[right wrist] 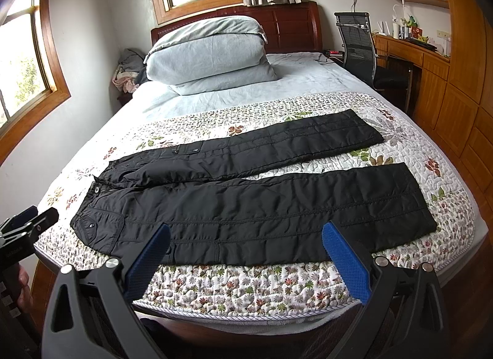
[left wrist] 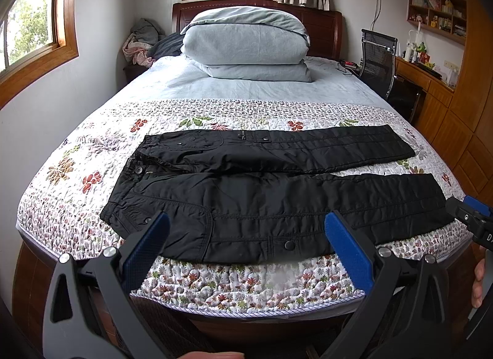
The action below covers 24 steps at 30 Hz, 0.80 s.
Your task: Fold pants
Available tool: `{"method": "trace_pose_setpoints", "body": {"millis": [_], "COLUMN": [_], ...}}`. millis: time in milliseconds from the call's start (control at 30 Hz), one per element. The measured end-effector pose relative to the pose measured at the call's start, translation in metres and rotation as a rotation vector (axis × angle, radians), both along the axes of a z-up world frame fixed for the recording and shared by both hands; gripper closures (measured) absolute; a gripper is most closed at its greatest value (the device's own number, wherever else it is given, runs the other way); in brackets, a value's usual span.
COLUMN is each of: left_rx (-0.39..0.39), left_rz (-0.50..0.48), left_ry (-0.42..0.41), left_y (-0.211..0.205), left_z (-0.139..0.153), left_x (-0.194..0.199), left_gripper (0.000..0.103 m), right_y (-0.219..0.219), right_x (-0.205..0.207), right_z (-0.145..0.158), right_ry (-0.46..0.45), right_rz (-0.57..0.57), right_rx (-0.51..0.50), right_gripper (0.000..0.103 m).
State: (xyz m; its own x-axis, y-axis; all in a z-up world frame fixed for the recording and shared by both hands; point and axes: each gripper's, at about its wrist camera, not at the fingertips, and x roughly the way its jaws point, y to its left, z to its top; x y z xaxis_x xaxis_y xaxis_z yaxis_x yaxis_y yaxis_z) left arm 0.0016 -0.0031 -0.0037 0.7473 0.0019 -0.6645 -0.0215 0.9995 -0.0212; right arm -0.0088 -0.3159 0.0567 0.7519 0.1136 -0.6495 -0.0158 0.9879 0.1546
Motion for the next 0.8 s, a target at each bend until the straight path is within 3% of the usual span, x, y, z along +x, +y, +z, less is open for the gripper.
{"method": "trace_pose_setpoints", "body": {"millis": [467, 800], "left_rx": [-0.027, -0.028], "left_rz": [-0.019, -0.005], "left_ry": [0.001, 0.004], "left_y": [0.001, 0.010], "left_z": [0.001, 0.004], "left_x": [0.007, 0.041], "left_gripper": [0.003, 0.003], "right_y": [0.003, -0.022], "right_x": [0.007, 0.042], "right_z": [0.001, 0.028], "right_ry": [0.004, -0.050], "right_rz": [0.008, -0.001], "right_rx": [-0.012, -0.042], "right_gripper": [0.003, 0.003]}}
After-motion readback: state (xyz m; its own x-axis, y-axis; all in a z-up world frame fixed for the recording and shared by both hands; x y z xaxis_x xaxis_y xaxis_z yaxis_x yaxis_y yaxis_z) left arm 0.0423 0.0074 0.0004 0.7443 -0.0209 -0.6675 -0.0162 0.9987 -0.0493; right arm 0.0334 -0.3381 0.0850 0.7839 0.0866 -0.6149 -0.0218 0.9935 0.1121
